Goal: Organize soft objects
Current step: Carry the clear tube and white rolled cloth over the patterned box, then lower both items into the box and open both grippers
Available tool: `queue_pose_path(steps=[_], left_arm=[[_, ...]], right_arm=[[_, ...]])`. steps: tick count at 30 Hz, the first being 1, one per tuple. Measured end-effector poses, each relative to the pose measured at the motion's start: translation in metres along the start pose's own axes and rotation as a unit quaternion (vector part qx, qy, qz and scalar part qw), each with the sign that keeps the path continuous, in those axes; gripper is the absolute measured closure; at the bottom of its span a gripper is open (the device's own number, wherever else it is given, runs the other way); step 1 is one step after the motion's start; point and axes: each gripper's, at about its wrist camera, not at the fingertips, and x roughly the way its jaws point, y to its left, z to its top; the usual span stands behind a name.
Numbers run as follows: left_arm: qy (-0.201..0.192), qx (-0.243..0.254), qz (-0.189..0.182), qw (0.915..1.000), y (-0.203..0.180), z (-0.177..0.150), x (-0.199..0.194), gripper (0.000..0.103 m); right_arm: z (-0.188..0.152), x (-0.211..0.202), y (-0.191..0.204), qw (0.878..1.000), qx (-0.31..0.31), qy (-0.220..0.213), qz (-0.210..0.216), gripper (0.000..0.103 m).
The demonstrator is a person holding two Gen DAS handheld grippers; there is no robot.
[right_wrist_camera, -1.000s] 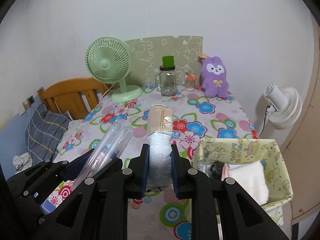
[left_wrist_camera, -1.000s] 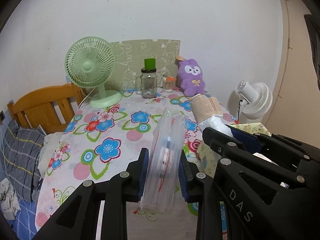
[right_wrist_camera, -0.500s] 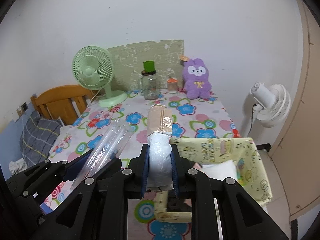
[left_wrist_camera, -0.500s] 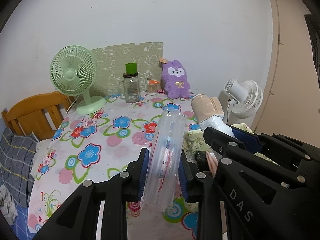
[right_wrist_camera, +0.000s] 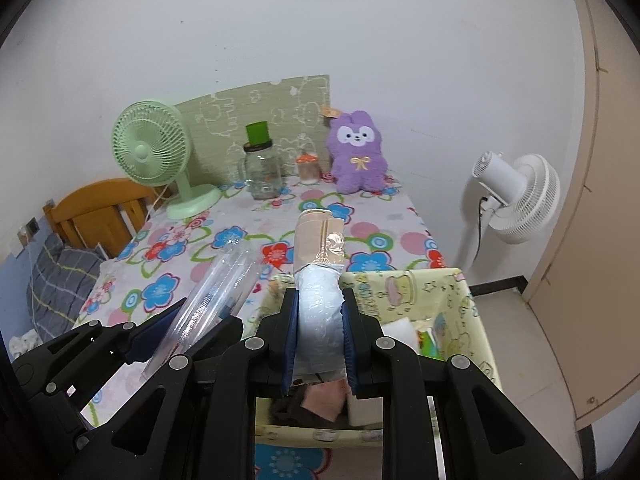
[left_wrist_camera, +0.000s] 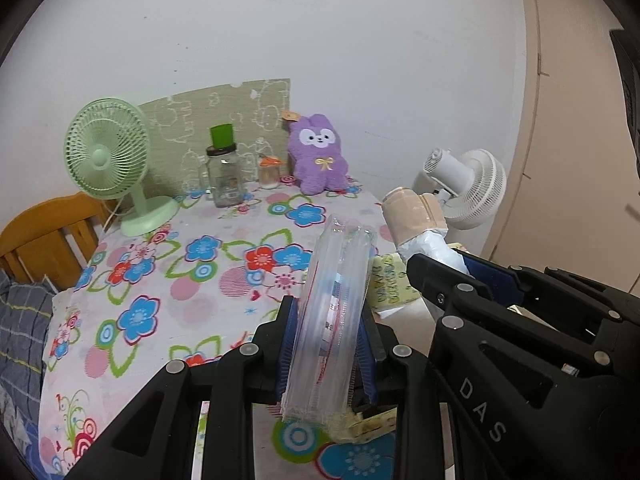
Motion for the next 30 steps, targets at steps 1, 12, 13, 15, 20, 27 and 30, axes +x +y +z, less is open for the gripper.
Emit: queue_pose_path(steps=[1,12,13,15,20,27,30], left_arm=[[0.002,0.002,-0.002,1.0,-0.003,0.0,0.002,0.075],[0.02,0.018,-0.031,0.9992,-0.03,0.001,0.026,0.075],[0.022,0.019,-0.034,0.999,-0.033,0.0,0.029,0.075],[0.027,0.021,-0.037,0.9987,-0.037,0.0,0.033,0.075],[0.04,0.028,-0.044,0.9978,-0.047,-0.002,0.046,0.075],[0.058,0.03,-0.051,0.9966,-0.053,-0.006,0.062,0.072],[0.066,0.024,-0.042,0.9967,-0.05,-0.007,0.069,0.066]], right_arm=[[0.0,0.001,-0.004,1.0,0.002,0.001,-0.002,0.08],[-0.006,0.014,-0.037,0.999,0.024,0.015,-0.02,0.08],[-0.007,0.015,-0.04,0.999,0.026,0.017,-0.021,0.08],[-0.008,0.019,-0.046,0.999,0.03,0.021,-0.024,0.08],[-0.013,0.027,-0.058,0.998,0.037,0.03,-0.033,0.08],[-0.017,0.041,-0.07,0.997,0.044,0.047,-0.034,0.08],[-0.019,0.045,-0.072,0.997,0.046,0.053,-0.029,0.08]])
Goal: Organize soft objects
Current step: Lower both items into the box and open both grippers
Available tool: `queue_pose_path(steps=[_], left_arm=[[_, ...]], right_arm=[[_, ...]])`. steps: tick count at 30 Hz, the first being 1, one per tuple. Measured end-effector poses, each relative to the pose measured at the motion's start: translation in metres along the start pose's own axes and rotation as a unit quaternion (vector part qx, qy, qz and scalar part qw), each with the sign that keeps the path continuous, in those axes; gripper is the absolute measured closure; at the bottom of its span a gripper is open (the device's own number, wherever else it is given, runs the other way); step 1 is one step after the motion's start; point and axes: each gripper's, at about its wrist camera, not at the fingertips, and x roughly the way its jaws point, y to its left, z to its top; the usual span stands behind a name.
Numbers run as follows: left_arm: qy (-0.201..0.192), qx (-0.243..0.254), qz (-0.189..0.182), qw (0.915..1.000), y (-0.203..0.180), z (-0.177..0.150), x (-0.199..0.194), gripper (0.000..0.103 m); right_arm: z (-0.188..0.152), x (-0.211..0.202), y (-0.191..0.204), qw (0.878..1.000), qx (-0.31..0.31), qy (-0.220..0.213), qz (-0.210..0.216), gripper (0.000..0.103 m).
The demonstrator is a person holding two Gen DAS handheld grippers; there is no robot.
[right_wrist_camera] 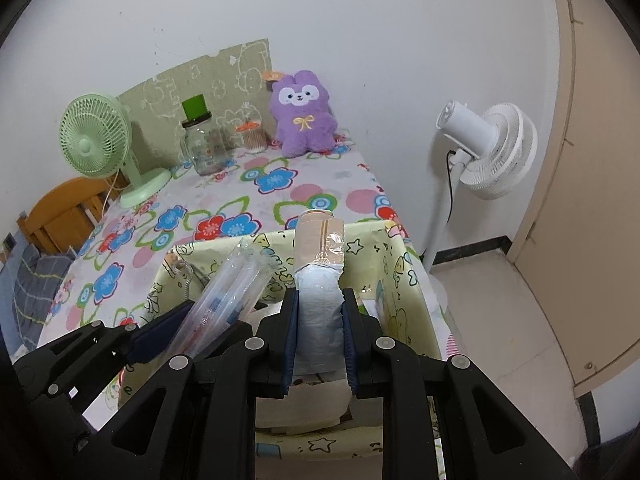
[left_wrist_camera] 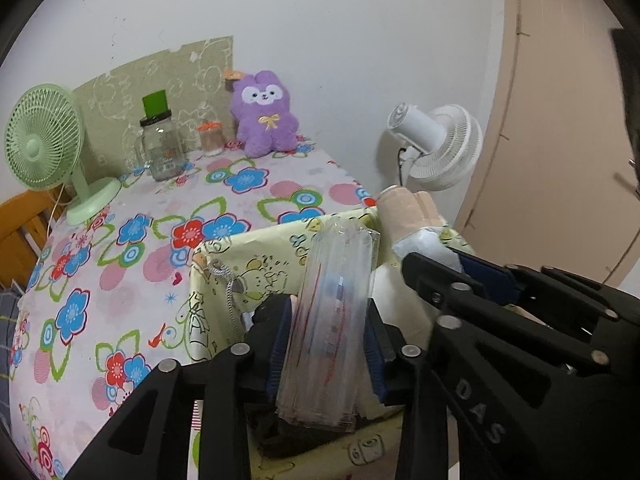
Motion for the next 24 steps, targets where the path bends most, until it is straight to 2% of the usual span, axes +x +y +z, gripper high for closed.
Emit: queue_pose_path(steps=[3,4,8,14,16,18,22,24], left_arm=[[0.005,-0.002,0.007,1.0,0.002,0.0,0.004,0.049],[0.002,-0.001,0.011,0.9999,0.002,0.0,0.003,0.041],[0.001,0.0,0.016,0.9999,0.005,0.0,0.003,0.031],[0.003,0.0,0.022,0.9997,0.012,0.0,0.003,0.029],[0.006,0.002,0.023,0.9997,0.015,-0.001,0.002,0.029],[0.005,0.002,0.02,0.9998,0.017,-0.001,0.001,0.029],[0.003,0.008,0.012,0.9999,0.018,-0.002,-0.002,0.029],[0.0,0.009,0.01,0.9999,0.018,-0.002,-0.004,0.029]], right_arm=[[-0.001,0.002,0.001,1.0,0.0,0.004,0.008,0.08],[-0.001,0.003,0.001,1.0,0.0,0.005,0.01,0.08],[-0.001,0.006,0.003,1.0,0.0,0.006,0.015,0.08],[-0.001,0.009,0.008,1.0,-0.003,0.006,0.03,0.078],[-0.002,0.012,0.01,0.999,0.0,0.009,0.032,0.072],[-0.002,0.013,0.012,1.0,0.003,0.009,0.03,0.057],[-0.002,0.013,0.014,1.0,0.011,0.005,0.016,0.056],[-0.003,0.012,0.014,1.0,0.015,0.004,0.009,0.051]])
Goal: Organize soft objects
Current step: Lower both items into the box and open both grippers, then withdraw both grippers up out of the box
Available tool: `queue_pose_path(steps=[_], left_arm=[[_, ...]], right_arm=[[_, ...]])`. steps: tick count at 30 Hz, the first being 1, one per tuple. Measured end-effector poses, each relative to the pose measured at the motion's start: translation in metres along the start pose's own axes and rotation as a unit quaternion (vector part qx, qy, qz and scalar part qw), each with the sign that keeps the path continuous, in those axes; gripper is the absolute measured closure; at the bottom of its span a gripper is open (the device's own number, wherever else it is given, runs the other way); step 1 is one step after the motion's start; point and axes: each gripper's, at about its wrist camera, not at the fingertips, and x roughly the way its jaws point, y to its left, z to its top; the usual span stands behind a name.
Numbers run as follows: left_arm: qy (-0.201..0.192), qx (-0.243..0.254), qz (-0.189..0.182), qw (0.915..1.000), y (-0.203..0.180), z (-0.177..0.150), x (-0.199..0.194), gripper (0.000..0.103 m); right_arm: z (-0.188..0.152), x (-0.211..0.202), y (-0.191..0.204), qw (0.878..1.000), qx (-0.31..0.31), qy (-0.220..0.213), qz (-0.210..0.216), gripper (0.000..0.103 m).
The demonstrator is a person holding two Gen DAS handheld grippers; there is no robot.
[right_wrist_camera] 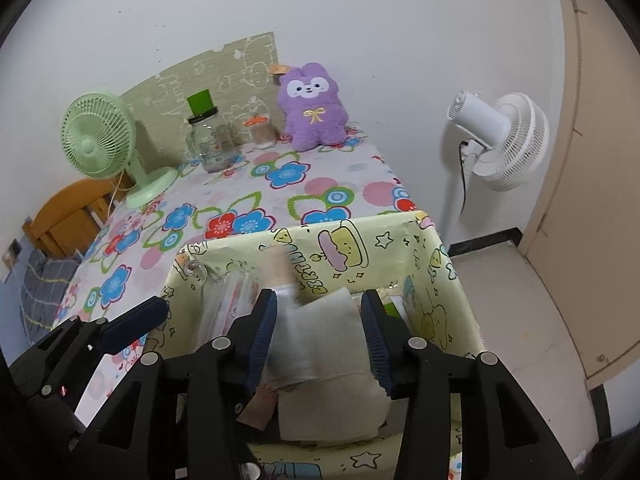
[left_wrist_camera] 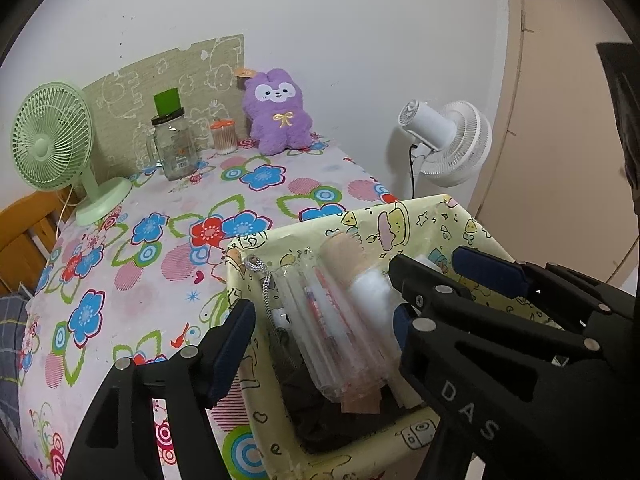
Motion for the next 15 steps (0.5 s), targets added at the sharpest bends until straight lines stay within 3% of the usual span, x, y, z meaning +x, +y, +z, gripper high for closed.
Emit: queue_pose_path(steps=[3,7,9,15], left_arm=[[-0.007,-0.004,0.001,1.0,0.003,-0.001,-0.006,0.027],[-0.015,-0.017,0.004,0.9997,0.012,-0.004,-0.013,0.016],[-0.019,-0.019,0.003,0.9996,0.016,-0.006,-0.017,0.015],[-0.031,-0.018,0.012,0.9993,0.028,-0.015,-0.032,0.011]], right_arm=[[0.0,-0.005,0.0,1.0,0.004,-0.005,-0.01,0.043],[-0.003,-0.013,0.002,1.0,0.016,-0.017,-0.008,0.032],[-0.004,-0.016,0.004,1.0,0.019,-0.022,0.002,0.023],[-0.01,-0.024,0.025,1.0,0.004,-0.031,0.003,0.019]])
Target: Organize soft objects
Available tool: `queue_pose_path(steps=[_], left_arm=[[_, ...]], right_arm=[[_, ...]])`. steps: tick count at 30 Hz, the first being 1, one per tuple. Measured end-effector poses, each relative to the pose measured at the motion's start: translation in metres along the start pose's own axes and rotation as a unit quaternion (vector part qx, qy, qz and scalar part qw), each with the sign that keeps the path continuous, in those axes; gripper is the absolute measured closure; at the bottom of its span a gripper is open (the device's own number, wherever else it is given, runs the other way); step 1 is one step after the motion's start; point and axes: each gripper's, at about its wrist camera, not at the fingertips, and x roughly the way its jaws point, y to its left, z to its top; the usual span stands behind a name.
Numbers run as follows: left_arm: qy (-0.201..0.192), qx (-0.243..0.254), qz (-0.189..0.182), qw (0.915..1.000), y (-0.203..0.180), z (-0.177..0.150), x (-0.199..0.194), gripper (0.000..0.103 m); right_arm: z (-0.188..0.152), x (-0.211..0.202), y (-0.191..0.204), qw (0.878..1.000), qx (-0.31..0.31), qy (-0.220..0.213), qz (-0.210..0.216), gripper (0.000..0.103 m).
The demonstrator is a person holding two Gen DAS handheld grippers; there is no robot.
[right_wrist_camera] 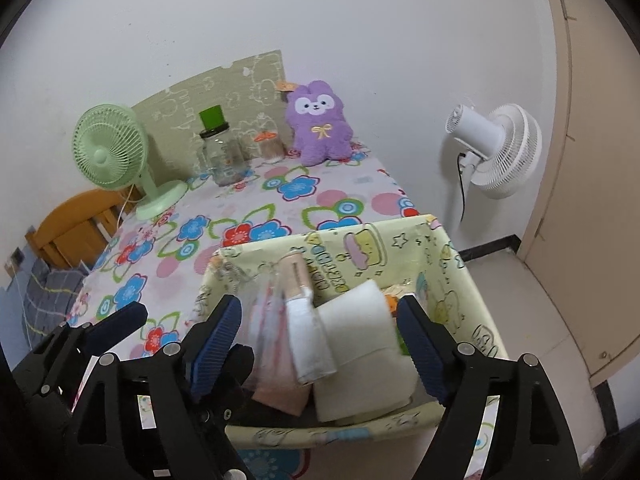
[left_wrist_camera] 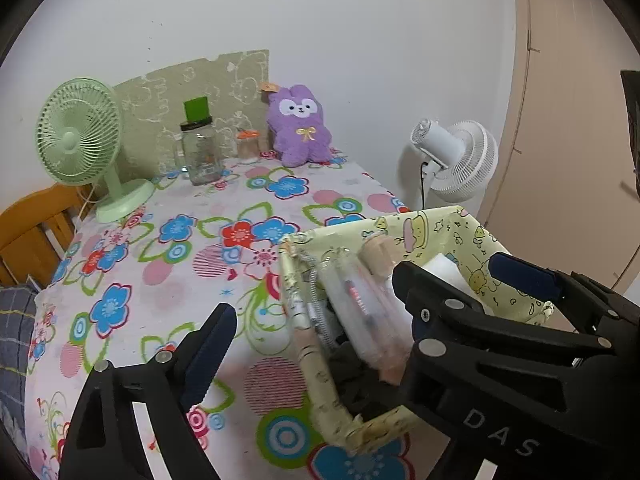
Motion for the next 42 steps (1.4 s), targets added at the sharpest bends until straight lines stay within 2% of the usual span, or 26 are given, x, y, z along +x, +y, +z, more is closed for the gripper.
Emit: queue_pose_path(steps=[8,17,21,31,36,42], left_arm=[[-0.03,-0.01,0.032,0.999,0.026,-0.007,-0.028,0.002],[-0.053,-0.031,0.055,0.9966,0.062,-0.017,-0.054,0.0],[-0.076,-0.036,0.069,0.9941,0.078,-0.022,-0.071,0.0],[-0.091,-0.067,0.095,0.989,0.114,-0.036,-0.092,0.0],[-0.094,-0.079,0.09,0.9883,0.128,-0.042,-0.102,0.0],[-0.11,-0.084,0.119,0.9833,0.138,-0.044,-0.117,0.0]], right_arm=[[-0.006,-0.017,0.025,1.0,-0.003,-0.027,0.013,0.012],[-0.011,-0.037,0.059,0.998,-0.033,-0.056,0.023,0.006],[-0.012,-0.047,0.069,0.996,-0.045,-0.075,0.023,0.002],[-0.017,-0.064,0.09,0.992,-0.068,-0.104,0.019,0.001],[-0.019,-0.071,0.097,0.99,-0.08,-0.118,0.012,0.001],[-0.02,-0.077,0.1,0.988,-0.082,-0.13,0.015,0.0]])
